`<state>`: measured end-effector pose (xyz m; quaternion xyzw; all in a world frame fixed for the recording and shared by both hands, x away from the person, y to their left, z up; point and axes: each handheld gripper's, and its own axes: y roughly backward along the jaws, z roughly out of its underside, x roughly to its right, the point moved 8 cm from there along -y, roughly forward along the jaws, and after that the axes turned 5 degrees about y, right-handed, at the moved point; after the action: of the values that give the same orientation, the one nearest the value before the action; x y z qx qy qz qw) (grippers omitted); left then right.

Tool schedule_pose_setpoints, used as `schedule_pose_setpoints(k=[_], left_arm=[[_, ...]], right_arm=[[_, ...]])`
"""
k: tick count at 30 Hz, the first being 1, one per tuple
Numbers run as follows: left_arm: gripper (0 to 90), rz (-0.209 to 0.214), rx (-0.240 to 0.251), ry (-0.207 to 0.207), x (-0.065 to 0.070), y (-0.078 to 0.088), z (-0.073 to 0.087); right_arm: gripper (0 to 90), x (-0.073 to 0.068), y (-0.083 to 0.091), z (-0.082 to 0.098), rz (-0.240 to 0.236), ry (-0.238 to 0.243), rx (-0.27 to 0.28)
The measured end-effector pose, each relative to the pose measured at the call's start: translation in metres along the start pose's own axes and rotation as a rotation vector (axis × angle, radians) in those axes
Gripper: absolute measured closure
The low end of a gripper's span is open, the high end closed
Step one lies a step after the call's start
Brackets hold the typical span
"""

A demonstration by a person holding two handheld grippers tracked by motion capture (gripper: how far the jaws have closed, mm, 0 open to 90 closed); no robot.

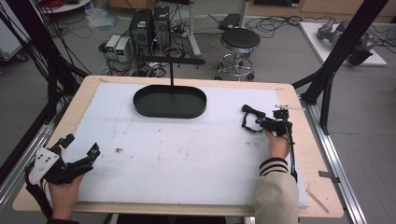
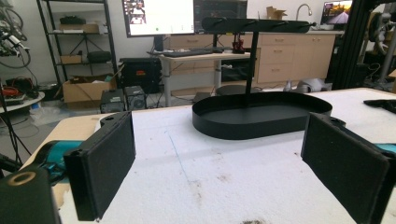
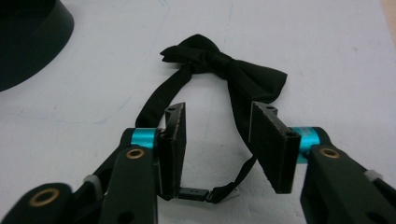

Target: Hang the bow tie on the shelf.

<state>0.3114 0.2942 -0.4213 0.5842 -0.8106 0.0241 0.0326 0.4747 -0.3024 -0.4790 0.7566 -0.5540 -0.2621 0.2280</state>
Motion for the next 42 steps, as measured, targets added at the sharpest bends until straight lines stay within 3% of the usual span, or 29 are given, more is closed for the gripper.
schedule_pose_setpoints(k=[4,10,13,21,26,31,35,39,42], left_arm=[[10.4,0.002,0.000,-0.002,0.000,0.000,0.000],[10.5,0.005,-0.006,-0.001,0.001,-0.002,0.002],[10.5,0.007,-0.009,-0.004,0.003,-0.002,0.003],[10.5,0.008,-0.018,-0.001,0.003,-0.003,0.005],[10.5,0.009,-0.019,-0.001,0.003,-0.003,0.006],[10.5,0.017,-0.026,0.007,0.003,-0.004,0.007],[10.5,0.017,-0.024,0.006,0.003,-0.004,0.007],[10.5,0.017,-0.019,0.009,0.002,-0.003,0.006],[10.5,0.017,-0.013,0.012,0.002,-0.002,0.005]], right_arm=[[57.6,0.006,-0.002,0.006,0.048,-0.006,-0.039],[52.5,0.007,0.004,-0.003,0.094,0.032,0.019],[52.6,0.011,0.001,0.003,0.103,0.029,-0.022],[63.5,0.006,-0.007,0.008,0.063,0.027,-0.054],[71.5,0.008,-0.011,0.014,0.081,0.006,-0.085],[81.0,0.007,-0.009,0.015,0.116,0.095,-0.109],[88.5,0.004,-0.010,0.016,0.093,0.117,-0.114],[88.9,0.005,-0.009,0.015,0.081,0.126,-0.111],[89.0,-0.001,0.000,0.007,0.102,0.216,-0.059]])
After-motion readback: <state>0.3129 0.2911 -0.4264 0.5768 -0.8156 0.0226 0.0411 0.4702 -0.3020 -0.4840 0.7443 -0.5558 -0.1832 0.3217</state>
